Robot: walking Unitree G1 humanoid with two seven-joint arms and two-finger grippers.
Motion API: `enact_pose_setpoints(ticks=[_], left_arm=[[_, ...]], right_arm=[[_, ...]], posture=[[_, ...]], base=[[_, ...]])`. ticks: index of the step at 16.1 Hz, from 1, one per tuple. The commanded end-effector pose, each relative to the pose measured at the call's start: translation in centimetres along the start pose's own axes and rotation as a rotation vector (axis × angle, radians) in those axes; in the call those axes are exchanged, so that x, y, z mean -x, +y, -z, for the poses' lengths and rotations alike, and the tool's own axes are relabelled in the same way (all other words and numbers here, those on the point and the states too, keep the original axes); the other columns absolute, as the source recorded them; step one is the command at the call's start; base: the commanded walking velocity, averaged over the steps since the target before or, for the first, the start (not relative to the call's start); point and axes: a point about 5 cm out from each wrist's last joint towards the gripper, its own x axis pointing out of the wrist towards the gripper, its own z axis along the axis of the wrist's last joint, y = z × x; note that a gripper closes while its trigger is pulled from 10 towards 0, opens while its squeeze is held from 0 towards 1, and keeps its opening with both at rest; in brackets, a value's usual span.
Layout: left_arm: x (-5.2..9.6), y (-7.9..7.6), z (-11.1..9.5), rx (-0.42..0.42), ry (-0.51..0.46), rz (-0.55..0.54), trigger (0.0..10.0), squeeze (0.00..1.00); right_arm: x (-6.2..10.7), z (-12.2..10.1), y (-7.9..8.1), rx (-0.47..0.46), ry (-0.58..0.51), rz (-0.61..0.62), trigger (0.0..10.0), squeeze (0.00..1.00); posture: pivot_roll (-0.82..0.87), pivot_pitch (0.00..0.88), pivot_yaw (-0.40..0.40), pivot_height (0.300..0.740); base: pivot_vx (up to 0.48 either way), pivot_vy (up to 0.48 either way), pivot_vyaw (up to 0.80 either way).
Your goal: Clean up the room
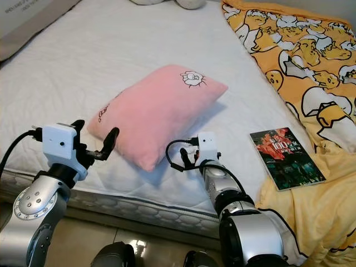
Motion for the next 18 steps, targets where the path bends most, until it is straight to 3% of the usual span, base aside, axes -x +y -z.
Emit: enact_pose_setpoints(ticks=[1, 12, 15, 18], left_arm=[[0.1, -0.1, -0.3, -0.011, -0.003, 0.005, 10.0, 0.00], [-0.7, -0.7, -0.1, -0.004, -0.006, 0.027, 10.0, 0.00], [-0.9, -0.8, -0.1, -0.005, -0.008, 0.037, 10.0, 0.00], [-1.3, -0.8, 0.1, -0.003, -0.010, 0.043, 10.0, 0.00]], right_arm=[[0.1, 0.9, -0.2, -0.006, 0.045, 0.014, 0.0, 0.00], [0.1, 0.8, 0.0, 0.016, 0.009, 0.028, 0.0, 0.00], [0.0, 0.2, 0.6, 0.013, -0.032, 0.005, 0.0, 0.00], [-0.2, -2.4, 1.1, -0.007, -0.168, -0.010, 0.0, 0.00]], posture=[[0.32, 0.165, -0.050, 0.726], [0.30, 0.135, -0.047, 0.726], [0.29, 0.117, -0.046, 0.726], [0.28, 0.097, -0.049, 0.726]], base=[[0.000, 0.000, 0.00], [0.000, 0.000, 0.00], [0.000, 0.000, 0.00], [0.000, 0.000, 0.00]])
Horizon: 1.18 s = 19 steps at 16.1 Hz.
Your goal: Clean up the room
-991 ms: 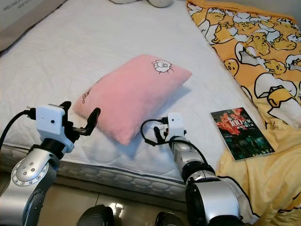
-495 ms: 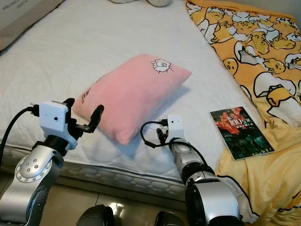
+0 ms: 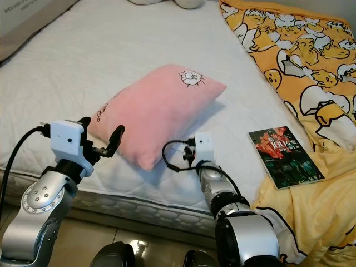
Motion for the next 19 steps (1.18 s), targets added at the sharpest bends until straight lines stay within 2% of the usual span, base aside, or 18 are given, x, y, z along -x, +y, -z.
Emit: enact_pose_setpoints(ticks=[1, 2, 3, 7, 9, 10, 11, 12, 13, 15, 17, 19], left_arm=[[-0.4, -0.3, -0.1, -0.005, -0.012, 0.021, 10.0, 0.00], [-0.5, -0.5, -0.1, -0.002, -0.017, 0.027, 10.0, 0.00], [-0.9, -0.6, -0.2, 0.003, -0.025, 0.033, 10.0, 0.00], [-1.9, -1.0, 0.0, 0.022, -0.032, 0.051, 10.0, 0.00], [-3.4, -1.3, 0.6, 0.069, -0.013, 0.049, 10.0, 0.00], [-4.0, -1.4, 0.8, 0.076, -0.010, 0.052, 10.0, 0.00], [-4.5, -1.8, 0.8, 0.082, -0.014, 0.074, 10.0, 0.00], [-4.6, -2.2, 1.0, 0.086, -0.012, 0.089, 10.0, 0.00], [-4.7, -2.7, 1.2, 0.077, -0.011, 0.114, 10.0, 0.00], [-4.8, -2.9, 1.1, 0.072, -0.016, 0.122, 10.0, 0.00], [-4.7, -2.9, 1.6, 0.015, -0.024, 0.138, 10.0, 0.00], [-4.4, -2.9, 1.8, -0.014, -0.038, 0.164, 10.0, 0.00]], right_arm=[[-0.3, -2.5, 0.0, -0.007, -0.122, -0.003, 0.0, 0.00], [-0.3, -3.3, 0.0, -0.021, -0.175, -0.005, 0.0, 0.00], [0.0, -4.7, -0.3, 0.010, -0.281, -0.006, 0.0, 0.00], [1.1, -6.8, -2.0, 0.025, -0.417, 0.037, 0.0, 0.00], [2.9, -7.9, -2.7, 0.004, -0.512, 0.056, 0.0, 0.00], [3.4, -7.7, -2.7, 0.021, -0.514, 0.062, 0.0, 0.00], [3.6, -6.1, -2.9, 0.055, -0.459, 0.094, 0.0, 0.00], [3.5, -4.9, -3.0, 0.044, -0.407, 0.115, 6.7, 0.00], [3.5, -4.7, -2.4, 0.082, -0.418, 0.086, 10.0, 1.00], [3.5, -4.8, -2.4, 0.102, -0.416, 0.091, 10.0, 1.00], [3.9, -5.3, -2.6, 0.029, -0.432, 0.118, 10.0, 1.00], [4.2, -5.5, -3.0, 0.014, -0.467, 0.151, 10.0, 1.00]], posture=[[0.27, 0.089, -0.050, 0.726], [0.26, 0.083, -0.054, 0.726], [0.24, 0.070, -0.053, 0.726], [0.21, 0.048, -0.050, 0.726], [0.15, 0.000, -0.039, 0.726], [0.13, 0.000, -0.032, 0.726], [0.11, 0.000, -0.025, 0.726], [0.10, 0.000, -0.014, 0.726], [0.10, 0.000, -0.010, 0.726], [0.10, 0.000, -0.012, 0.726], [0.10, 0.000, -0.021, 0.726], [0.10, 0.000, -0.024, 0.726]], base=[[0.000, 0.000, 0.00], [0.000, 0.000, 0.00], [0.000, 0.000, 0.00], [0.000, 0.000, 0.00], [0.000, 0.000, 0.00], [0.000, 0.000, 0.00], [0.000, 0.000, 0.00], [0.000, 0.000, 0.00], [0.000, 0.000, 0.00], [0.000, 0.000, 0.00], [0.000, 0.000, 0.00], [0.000, 0.000, 0.00]])
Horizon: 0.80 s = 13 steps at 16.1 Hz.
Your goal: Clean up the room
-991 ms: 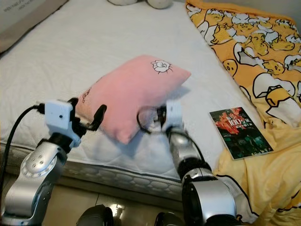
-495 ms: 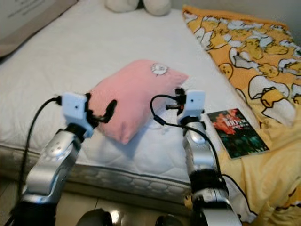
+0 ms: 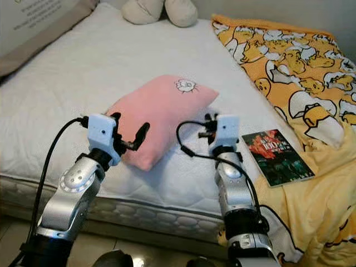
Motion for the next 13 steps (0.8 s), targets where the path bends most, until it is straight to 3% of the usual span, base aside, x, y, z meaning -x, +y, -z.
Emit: enact_pose_setpoints(ticks=[1, 4, 6, 9, 12, 13], left_arm=[[0.0, 0.2, 0.2, 0.015, -0.001, -0.015, 10.0, 0.00], [-0.1, 1.6, 0.3, 0.071, -0.009, -0.117, 10.0, 0.00], [-0.3, 1.8, 0.7, 0.101, 0.010, -0.138, 10.0, 0.00], [0.1, 1.9, 1.2, 0.087, 0.034, -0.118, 10.0, 0.00], [2.1, 1.8, 1.8, 0.052, 0.041, -0.034, 10.0, 0.00], [2.0, 1.8, 1.9, 0.074, 0.047, -0.056, 10.0, 0.00]], right_arm=[[0.4, -0.6, -1.0, -0.021, -0.047, 0.066, 10.0, 1.00], [3.9, -0.6, -3.2, -0.044, -0.087, 0.214, 10.0, 1.00], [7.5, 0.5, -3.3, -0.026, -0.044, 0.237, 10.0, 1.00], [11.2, -0.2, -2.7, -0.051, -0.025, 0.208, 10.0, 1.00], [12.9, 0.9, -1.9, -0.066, 0.044, 0.120, 10.0, 1.00], [12.7, 1.0, -2.2, -0.066, 0.052, 0.124, 10.0, 1.00]], posture=[[0.09, 0.000, -0.026, 0.726], [0.07, 0.000, -0.026, 0.726], [0.05, 0.000, -0.019, 0.726], [0.01, 0.000, -0.001, 0.726], [0.00, 0.000, 0.006, 0.726], [0.00, 0.000, 0.008, 0.726]], base=[[0.000, 0.000, 0.00], [0.000, 0.000, 0.00], [0.000, 0.000, 0.00], [0.000, 0.000, 0.00], [0.000, 0.000, 0.00], [0.000, 0.000, 0.00]])
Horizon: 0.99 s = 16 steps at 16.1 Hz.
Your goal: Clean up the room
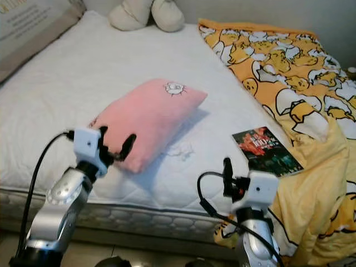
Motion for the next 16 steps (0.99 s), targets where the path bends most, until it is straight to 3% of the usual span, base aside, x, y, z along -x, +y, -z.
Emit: enact_pose_setpoints(ticks=[1, 5, 9, 12, 15, 16], left_arm=[[-0.4, -0.2, -1.0, 0.015, -0.035, 0.003, 10.0, 0.00], [-1.2, 0.4, -2.1, 0.063, -0.068, -0.102, 10.0, 0.00], [-1.4, 0.4, -2.2, 0.037, -0.073, -0.088, 10.0, 0.00], [-1.1, 0.2, -2.2, 0.034, -0.074, -0.094, 10.0, 0.00], [-1.0, 0.1, -2.3, 0.026, -0.078, -0.098, 10.0, 0.00], [-1.0, 0.0, -2.4, 0.023, -0.082, -0.099, 10.0, 0.00]], right_arm=[[-0.6, -0.4, 0.0, -0.011, -0.013, -0.009, 10.0, 1.00], [-2.1, -0.8, 0.0, -0.014, -0.009, -0.029, 10.0, 1.00], [-2.9, -0.4, 0.3, -0.014, 0.003, -0.050, 10.0, 1.00], [-4.4, -0.2, 0.6, -0.016, 0.010, -0.074, 10.0, 1.00], [-6.3, 0.3, 0.6, 0.051, 0.057, -0.082, 10.0, 0.99], [-7.5, 0.2, 0.8, 0.040, 0.054, -0.082, 10.0, 0.00]], posture=[[0.00, 0.000, 0.008, 0.726], [0.02, 0.000, 0.005, 0.726], [0.03, 0.000, -0.006, 0.726], [0.06, 0.000, -0.024, 0.726], [0.09, 0.000, -0.031, 0.726], [0.09, 0.000, -0.031, 0.726]], base=[[0.000, 0.000, 0.00], [0.000, 0.000, 0.00], [0.000, 0.000, 0.00], [0.000, 0.000, 0.00], [0.000, 0.000, 0.00], [0.000, 0.000, 0.00]])
